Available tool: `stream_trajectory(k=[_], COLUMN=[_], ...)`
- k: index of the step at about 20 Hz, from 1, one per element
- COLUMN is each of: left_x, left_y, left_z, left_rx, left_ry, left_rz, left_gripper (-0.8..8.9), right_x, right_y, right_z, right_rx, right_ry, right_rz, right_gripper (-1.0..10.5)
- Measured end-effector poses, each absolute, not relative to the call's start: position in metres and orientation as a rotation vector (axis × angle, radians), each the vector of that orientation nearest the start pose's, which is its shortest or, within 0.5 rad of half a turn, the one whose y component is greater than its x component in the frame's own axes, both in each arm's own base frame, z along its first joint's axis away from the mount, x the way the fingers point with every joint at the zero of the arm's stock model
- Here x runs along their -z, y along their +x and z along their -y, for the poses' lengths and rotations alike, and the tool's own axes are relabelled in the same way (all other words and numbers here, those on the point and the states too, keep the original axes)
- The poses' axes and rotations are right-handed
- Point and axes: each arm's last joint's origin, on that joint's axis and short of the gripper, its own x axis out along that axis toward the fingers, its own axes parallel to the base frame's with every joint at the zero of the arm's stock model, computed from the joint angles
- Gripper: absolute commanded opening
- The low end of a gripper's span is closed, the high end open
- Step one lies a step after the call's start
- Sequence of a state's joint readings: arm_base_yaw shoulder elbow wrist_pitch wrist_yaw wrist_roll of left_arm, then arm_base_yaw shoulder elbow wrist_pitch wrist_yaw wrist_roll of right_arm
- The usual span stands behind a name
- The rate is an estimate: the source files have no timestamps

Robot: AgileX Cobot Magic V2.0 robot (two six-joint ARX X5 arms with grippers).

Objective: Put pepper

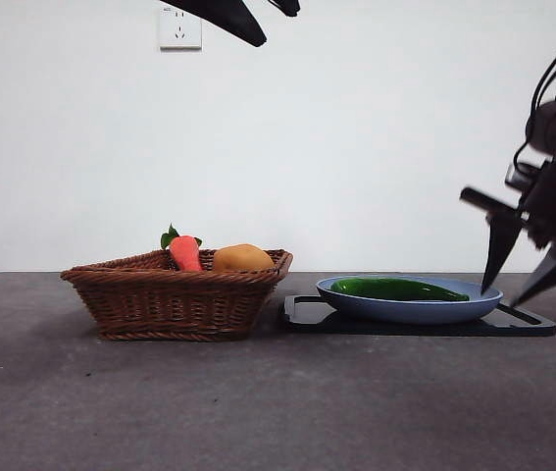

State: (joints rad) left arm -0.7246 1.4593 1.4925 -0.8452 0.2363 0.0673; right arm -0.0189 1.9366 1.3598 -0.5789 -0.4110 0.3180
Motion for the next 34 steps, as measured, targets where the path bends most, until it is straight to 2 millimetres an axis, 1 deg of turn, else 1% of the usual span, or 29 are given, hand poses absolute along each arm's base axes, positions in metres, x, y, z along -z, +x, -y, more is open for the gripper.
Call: stream_trajectory(k=[2, 3, 4, 5, 6, 8, 10, 13, 16, 18, 19, 20, 21, 22, 23, 26, 34], left_x=[-0.364, -0.364, -0.364, -0.364, -0.364, -0.364, -0.364, -0.364, -0.364, -0.364, -0.364, -0.364, -0.364, -0.364, -0.364, -0.364, -0.366], left_y=[0.22, 0.22, 0.22, 0.22, 0.22, 0.22, 0.22, 0.22, 0.22, 0.22, 0.22, 0.22, 0.22, 0.22, 0.22, 0.22, 0.221], left_z=[0.204, 0.204, 0.204, 0.204, 0.204, 0.204, 0.204, 0.204, 0.204, 0.204, 0.204, 0.204, 0.204, 0.204, 0.204, 0.204, 0.205], left_rx=[0.934, 0.934, 0.935, 0.934, 0.934, 0.934, 0.935, 0.935, 0.937, 0.937, 0.937, 0.937, 0.937, 0.937, 0.937, 0.937, 0.94], left_ry=[0.262, 0.262, 0.263, 0.262, 0.263, 0.263, 0.263, 0.262, 0.262, 0.262, 0.262, 0.262, 0.262, 0.262, 0.262, 0.261, 0.255], left_rz=[-0.788, -0.788, -0.788, -0.788, -0.788, -0.788, -0.788, -0.788, -0.788, -0.788, -0.788, -0.788, -0.788, -0.788, -0.788, -0.788, -0.757], left_gripper=[2.32, 2.32, 2.32, 2.32, 2.32, 2.32, 2.32, 2.32, 2.32, 2.3, 2.28, 1.93, 1.24, 0.42, 0.04, 0.08, 0.08], right_x=[-0.214, -0.239, -0.253, -0.273, -0.288, -0.321, -0.353, -0.381, -0.391, -0.392, -0.392, -0.391, -0.391, -0.389, -0.389, -0.389, -0.389], right_y=[0.378, 0.366, 0.358, 0.344, 0.331, 0.296, 0.254, 0.201, 0.162, 0.145, 0.141, 0.139, 0.139, 0.139, 0.139, 0.14, 0.14], right_z=[-0.002, -0.002, -0.002, -0.003, -0.004, -0.013, -0.024, -0.035, -0.04, -0.042, -0.042, -0.043, -0.043, -0.043, -0.043, -0.043, -0.043], right_rx=[-0.194, -0.215, -0.229, -0.251, -0.27, -0.327, -0.396, -0.475, -0.533, -0.561, -0.57, -0.577, -0.582, -0.587, -0.593, -0.605, -0.594], right_ry=[0.49, 0.46, 0.439, 0.403, 0.373, 0.307, 0.244, 0.182, 0.149, 0.132, 0.124, 0.114, 0.105, 0.093, 0.078, 0.059, 0.076], right_rz=[-1.127, -1.084, -1.062, -1.035, -1.02, -0.988, -0.937, -0.887, -0.901, -0.931, -0.944, -0.958, -0.968, -0.981, -0.983, -0.97, -0.975], right_gripper=[1.8, 1.8, 1.8, 1.8, 1.8, 1.8, 1.8, 1.8, 1.8, 1.6, 1.3, 0.8, 0.3, 0.1, 0.1, 0.1, 0.1])
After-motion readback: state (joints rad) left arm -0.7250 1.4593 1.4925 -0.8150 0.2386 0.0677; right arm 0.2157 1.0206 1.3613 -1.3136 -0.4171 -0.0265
